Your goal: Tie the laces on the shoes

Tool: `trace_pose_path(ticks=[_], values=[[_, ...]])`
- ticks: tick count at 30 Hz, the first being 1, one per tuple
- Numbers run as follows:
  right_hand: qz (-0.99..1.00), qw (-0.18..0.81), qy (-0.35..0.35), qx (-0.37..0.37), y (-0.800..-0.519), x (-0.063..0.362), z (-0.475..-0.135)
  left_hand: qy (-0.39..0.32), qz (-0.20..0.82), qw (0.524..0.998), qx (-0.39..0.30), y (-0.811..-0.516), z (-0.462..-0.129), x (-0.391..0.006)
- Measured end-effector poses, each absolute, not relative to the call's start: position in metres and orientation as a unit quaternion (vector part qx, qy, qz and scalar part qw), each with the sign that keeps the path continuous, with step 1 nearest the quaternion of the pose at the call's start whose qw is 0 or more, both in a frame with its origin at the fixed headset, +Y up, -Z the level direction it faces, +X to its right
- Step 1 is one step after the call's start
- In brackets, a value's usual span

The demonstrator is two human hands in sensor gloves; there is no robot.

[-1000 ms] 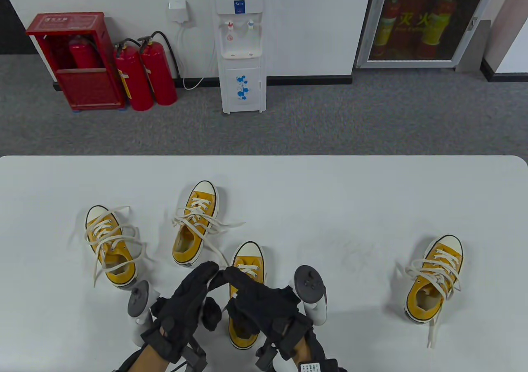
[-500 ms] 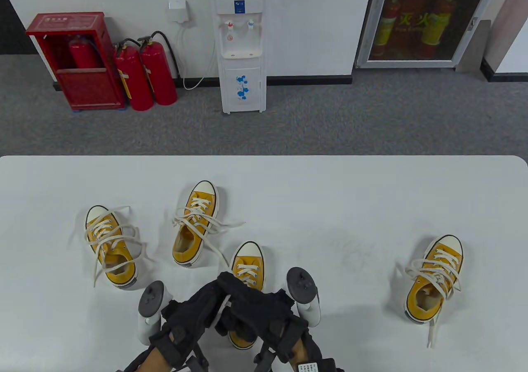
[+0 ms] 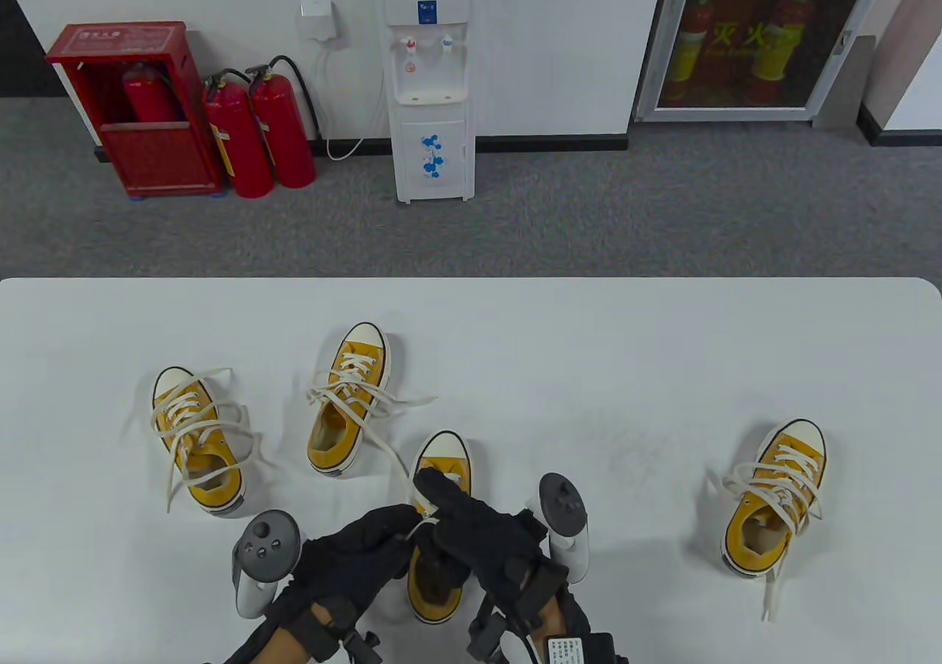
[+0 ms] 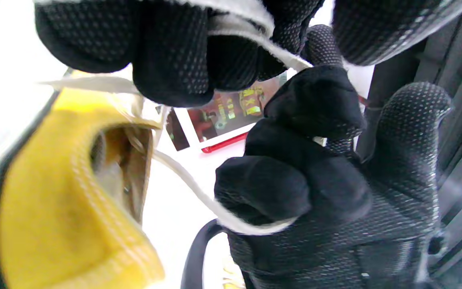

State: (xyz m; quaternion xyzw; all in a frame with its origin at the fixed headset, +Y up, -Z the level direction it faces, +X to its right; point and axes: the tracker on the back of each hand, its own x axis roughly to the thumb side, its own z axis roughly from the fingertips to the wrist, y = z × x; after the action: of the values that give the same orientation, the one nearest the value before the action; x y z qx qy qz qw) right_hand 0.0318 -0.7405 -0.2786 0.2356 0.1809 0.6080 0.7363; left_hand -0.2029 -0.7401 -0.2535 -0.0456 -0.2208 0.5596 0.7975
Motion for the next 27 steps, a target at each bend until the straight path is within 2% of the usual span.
trace_pose_path(ticks=[4,9,17,23,27], values=[[0.615,0.734,0.17,0.232,-0.737,0.035,-0.279,-0.199,0.545,0.814,-0.029,-0.74,-0.255,-0.207],[0.65,0.703,0.154,0.244,-0.731,0.033,-0.276,-0.168,0.569,0.804,-0.021,-0.744,-0.259,-0.216],[0.769,0.581,0.084,0.252,-0.723,0.033,-0.271,-0.132,0.629,0.765,-0.029,-0.751,-0.262,-0.225],[0.84,0.488,0.034,0.234,-0.725,0.033,-0.269,-0.129,0.64,0.757,-0.022,-0.751,-0.262,-0.226],[0.857,0.464,0.007,0.225,-0.724,0.031,-0.267,-0.135,0.644,0.752,-0.019,-0.751,-0.262,-0.226]])
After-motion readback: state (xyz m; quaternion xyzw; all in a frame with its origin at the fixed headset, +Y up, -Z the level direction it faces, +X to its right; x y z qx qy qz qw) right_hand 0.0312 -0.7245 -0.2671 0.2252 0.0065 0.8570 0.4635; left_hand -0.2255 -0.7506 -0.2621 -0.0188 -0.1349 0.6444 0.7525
